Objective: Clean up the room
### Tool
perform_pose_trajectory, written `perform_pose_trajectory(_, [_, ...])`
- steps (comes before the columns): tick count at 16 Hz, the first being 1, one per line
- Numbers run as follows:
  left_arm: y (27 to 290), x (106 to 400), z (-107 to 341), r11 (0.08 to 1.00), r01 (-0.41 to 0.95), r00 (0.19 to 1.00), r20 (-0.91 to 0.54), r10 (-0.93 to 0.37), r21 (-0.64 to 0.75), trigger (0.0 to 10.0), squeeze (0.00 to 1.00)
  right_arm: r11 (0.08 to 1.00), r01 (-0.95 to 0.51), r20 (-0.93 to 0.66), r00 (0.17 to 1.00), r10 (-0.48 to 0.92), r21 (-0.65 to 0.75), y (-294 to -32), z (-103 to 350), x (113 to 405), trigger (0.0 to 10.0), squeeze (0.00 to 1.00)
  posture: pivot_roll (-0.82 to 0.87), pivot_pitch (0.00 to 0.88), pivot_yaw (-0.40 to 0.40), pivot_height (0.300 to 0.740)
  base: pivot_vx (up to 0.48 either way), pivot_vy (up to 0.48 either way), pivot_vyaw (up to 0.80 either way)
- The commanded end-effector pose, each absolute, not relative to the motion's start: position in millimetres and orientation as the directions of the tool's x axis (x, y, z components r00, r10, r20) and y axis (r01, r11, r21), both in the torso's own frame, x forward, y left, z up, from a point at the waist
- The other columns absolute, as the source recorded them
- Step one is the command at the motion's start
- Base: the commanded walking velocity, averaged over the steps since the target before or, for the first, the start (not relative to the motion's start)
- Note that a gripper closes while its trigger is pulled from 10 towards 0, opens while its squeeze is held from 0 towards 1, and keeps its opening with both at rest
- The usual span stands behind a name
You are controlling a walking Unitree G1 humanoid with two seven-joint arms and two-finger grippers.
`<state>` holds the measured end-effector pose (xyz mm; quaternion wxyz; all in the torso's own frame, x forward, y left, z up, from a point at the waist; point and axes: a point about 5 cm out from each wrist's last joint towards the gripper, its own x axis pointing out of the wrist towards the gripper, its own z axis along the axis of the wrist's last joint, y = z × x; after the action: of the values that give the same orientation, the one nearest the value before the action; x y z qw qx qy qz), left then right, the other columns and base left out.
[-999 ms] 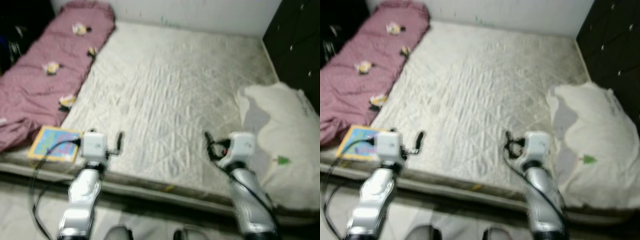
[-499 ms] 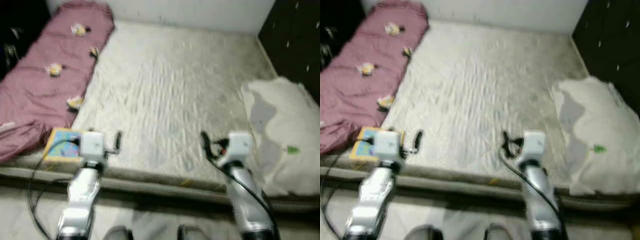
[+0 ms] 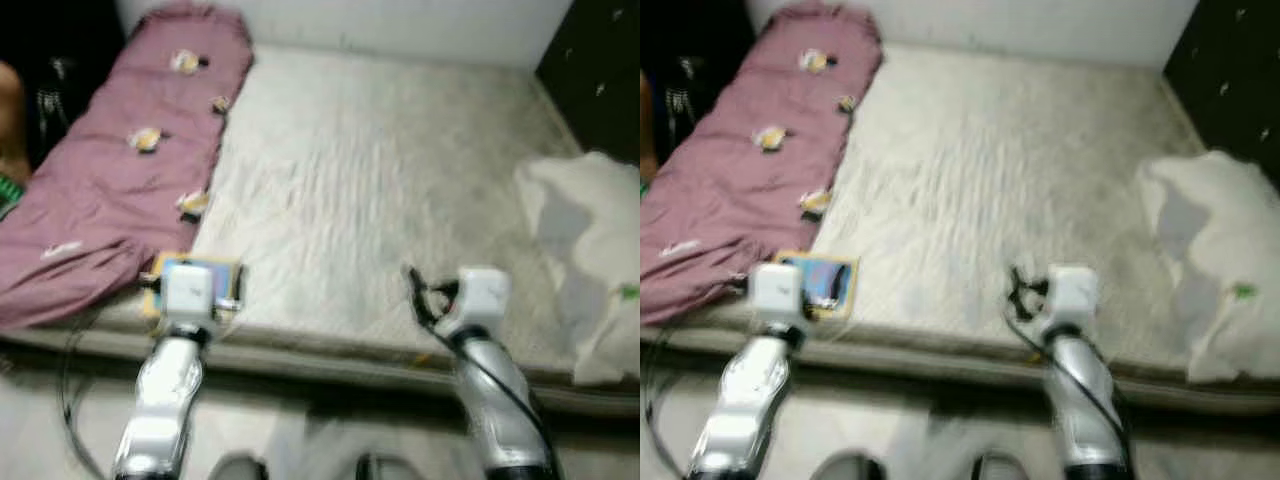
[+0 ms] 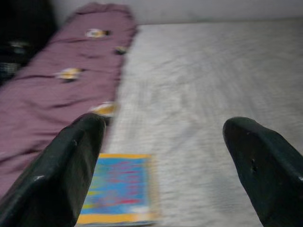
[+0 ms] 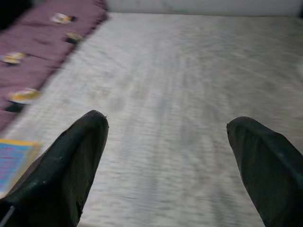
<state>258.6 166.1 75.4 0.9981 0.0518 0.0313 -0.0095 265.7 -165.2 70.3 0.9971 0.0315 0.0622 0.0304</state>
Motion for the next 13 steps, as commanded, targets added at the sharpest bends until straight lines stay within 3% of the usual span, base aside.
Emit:
perform_pose_trajectory(1, [158.3, 258.8, 75.3, 0.995, 0.049, 0.997, -0.065, -0.043, 0.092, 10.0, 0.0, 0.998, -0.031, -0.115, 0.993, 0.037, 0.05, -174.9, 73.3, 265.3, 10.0, 0.0, -0.02, 0.088, -0.001, 0.74, 0.0, 0.48, 0.0])
perform_pose_trajectory(3, [157.0, 258.6, 75.8, 0.995, 0.053, 0.997, -0.058, -0.048, 0.088, 10.0, 0.0, 0.998, -0.031, -0.116, 0.993, 0.037, 0.05, -175.0, 73.3, 265.5, 10.0, 0.0, -0.02, 0.088, -0.002, 0.74, 0.0, 0.48, 0.0])
perform_pose_trajectory(7, [151.0, 255.2, 80.1, 0.987, 0.149, 0.989, -0.029, -0.148, 0.054, 10.0, 0.0, 0.998, -0.033, -0.123, 0.992, 0.039, 0.049, -174.2, 72.1, 265.0, 10.0, 0.0, -0.02, 0.088, -0.002, 0.74, 0.0, 0.0, 0.0])
perform_pose_trajectory(13, [150.7, 253.5, 79.8, 0.985, 0.17, 0.985, -0.031, -0.169, 0.035, 10.0, 0.0, 0.998, -0.032, -0.126, 0.991, 0.038, 0.048, -174.3, 71.4, 264.6, 10.0, 0.0, -0.02, 0.089, -0.001, 0.74, 0.271, 0.0, 0.0])
